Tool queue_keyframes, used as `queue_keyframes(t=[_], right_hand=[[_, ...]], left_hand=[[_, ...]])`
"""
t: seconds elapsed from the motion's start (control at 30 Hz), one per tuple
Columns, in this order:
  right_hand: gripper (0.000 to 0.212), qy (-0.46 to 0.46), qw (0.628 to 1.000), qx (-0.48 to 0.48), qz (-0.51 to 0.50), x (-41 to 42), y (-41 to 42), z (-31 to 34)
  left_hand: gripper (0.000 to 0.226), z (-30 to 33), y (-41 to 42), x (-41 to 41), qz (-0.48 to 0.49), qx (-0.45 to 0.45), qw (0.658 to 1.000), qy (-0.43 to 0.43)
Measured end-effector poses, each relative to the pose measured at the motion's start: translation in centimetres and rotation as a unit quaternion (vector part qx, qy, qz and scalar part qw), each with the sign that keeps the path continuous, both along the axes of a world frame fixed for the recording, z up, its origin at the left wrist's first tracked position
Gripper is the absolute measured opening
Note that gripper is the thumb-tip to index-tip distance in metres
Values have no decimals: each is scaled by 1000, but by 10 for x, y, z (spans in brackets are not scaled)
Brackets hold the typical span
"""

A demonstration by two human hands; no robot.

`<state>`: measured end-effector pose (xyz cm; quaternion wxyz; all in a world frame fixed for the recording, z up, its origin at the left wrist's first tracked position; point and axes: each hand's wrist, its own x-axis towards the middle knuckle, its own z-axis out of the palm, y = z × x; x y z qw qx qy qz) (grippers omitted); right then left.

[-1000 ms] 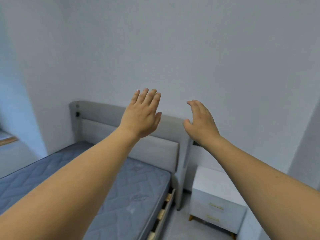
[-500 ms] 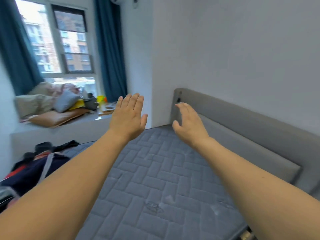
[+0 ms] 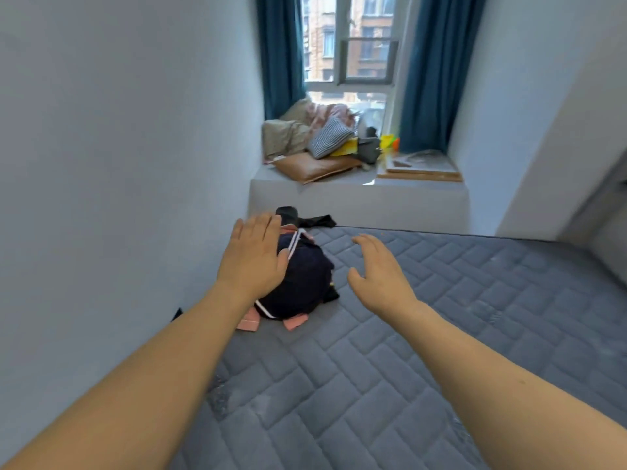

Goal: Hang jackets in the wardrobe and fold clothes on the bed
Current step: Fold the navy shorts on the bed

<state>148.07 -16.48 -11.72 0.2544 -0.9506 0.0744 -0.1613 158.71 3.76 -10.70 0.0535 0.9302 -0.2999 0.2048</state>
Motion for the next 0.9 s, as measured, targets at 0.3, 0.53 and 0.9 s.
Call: queue_keyframes(t=[0.3, 0.53, 0.9], right_hand=[[60, 91, 995, 37, 6, 227, 43, -169], [65, 128, 991, -17, -17, 370, 6, -350], [67, 78, 975, -209, -17, 557, -84, -638]], left_hand=[[56, -212, 69, 202, 104, 11, 979, 172], [70, -404, 4, 331, 70, -81, 920, 378], [58, -674, -100, 443, 70, -100, 972, 203]])
